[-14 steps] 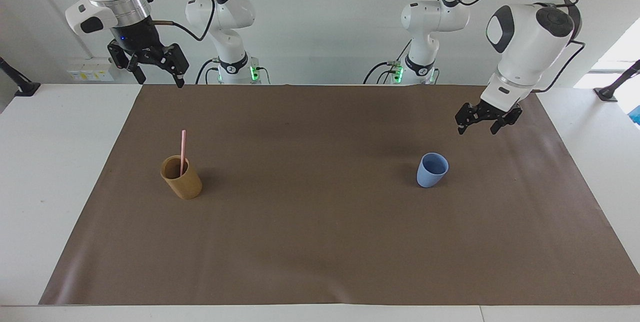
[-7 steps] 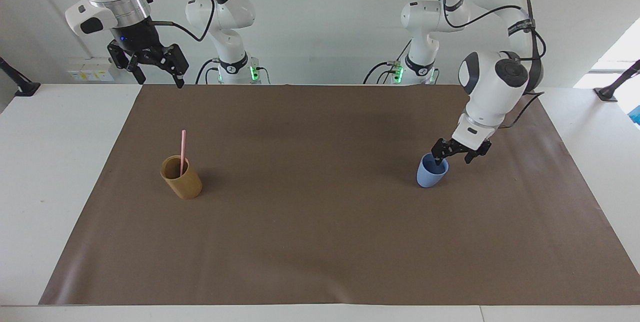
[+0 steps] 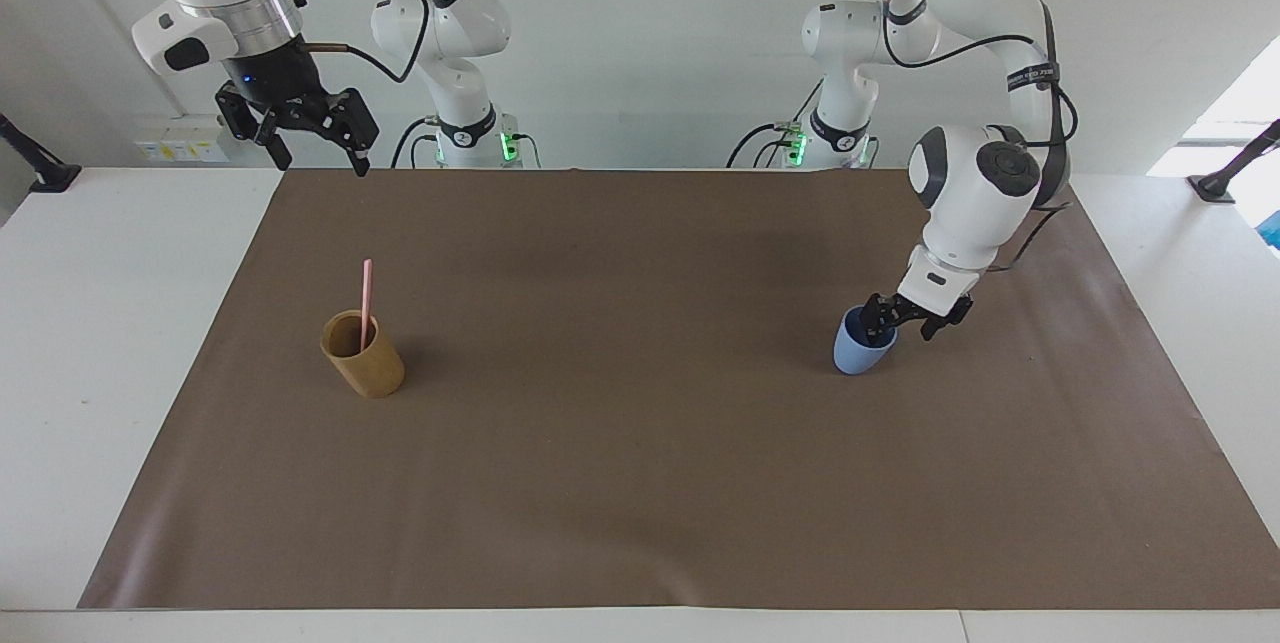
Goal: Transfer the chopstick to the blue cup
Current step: 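Reach the left gripper to the blue cup and grasp its rim, then slide the blue cup with the left gripper toward the table center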
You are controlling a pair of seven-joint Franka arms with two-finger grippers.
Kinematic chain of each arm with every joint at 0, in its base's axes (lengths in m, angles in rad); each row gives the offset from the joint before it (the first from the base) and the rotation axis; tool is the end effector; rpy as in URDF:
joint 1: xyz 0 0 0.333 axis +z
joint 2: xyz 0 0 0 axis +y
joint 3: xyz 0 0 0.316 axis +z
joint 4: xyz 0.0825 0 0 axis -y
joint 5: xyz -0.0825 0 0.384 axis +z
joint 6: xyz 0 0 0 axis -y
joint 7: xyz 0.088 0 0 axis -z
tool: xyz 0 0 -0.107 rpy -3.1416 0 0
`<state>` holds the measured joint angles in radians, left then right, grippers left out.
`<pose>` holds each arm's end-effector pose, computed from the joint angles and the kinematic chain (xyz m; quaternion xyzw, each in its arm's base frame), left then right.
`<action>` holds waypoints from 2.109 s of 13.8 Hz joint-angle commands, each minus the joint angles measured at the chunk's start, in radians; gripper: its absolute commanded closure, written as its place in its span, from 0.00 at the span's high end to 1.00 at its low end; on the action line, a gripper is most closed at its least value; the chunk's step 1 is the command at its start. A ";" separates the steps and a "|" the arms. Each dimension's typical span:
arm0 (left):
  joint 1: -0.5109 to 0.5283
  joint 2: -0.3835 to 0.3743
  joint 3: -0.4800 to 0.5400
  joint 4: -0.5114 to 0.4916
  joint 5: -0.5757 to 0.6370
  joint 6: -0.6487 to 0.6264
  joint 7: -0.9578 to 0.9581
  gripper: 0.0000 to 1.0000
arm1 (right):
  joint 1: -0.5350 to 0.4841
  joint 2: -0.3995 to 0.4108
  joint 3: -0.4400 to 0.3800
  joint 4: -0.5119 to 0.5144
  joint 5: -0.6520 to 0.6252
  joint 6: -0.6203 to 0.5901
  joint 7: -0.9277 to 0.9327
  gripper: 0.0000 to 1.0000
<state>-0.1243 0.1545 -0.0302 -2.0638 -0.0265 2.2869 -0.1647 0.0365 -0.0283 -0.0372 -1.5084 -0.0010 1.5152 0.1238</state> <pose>0.5744 -0.0897 0.3660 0.9992 0.0137 0.0319 0.0179 0.5402 -0.0008 0.6643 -0.9979 0.0622 -0.0175 0.0011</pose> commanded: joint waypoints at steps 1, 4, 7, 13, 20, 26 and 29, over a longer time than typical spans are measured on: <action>-0.012 -0.021 0.004 -0.019 -0.010 0.013 0.037 0.00 | -0.007 -0.016 0.003 -0.021 -0.017 0.017 -0.032 1.00; -0.015 -0.004 0.004 0.023 -0.010 0.000 0.033 0.00 | -0.004 -0.015 0.003 -0.022 -0.017 0.025 -0.032 1.00; -0.015 -0.007 -0.004 0.132 -0.010 -0.122 0.031 0.00 | 0.002 -0.013 0.003 -0.022 -0.017 0.031 -0.026 1.00; -0.147 0.000 -0.030 0.284 -0.007 -0.175 -0.230 0.00 | -0.003 -0.012 0.003 -0.059 -0.017 0.061 -0.035 1.00; -0.405 0.094 -0.031 0.287 -0.018 -0.025 -0.420 0.00 | -0.012 -0.013 0.002 -0.153 -0.019 0.181 -0.114 1.00; -0.475 0.317 -0.036 0.460 -0.076 0.048 -0.441 0.00 | -0.020 -0.028 0.000 -0.311 -0.020 0.305 -0.182 1.00; -0.497 0.361 -0.036 0.488 -0.082 0.048 -0.444 0.00 | -0.030 -0.055 0.000 -0.426 -0.020 0.405 -0.228 0.87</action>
<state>-0.5914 0.4777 -0.0829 -1.6307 -0.0913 2.3383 -0.5950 0.0278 -0.0341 -0.0436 -1.8329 -0.0044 1.8500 -0.0573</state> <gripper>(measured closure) 0.952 0.044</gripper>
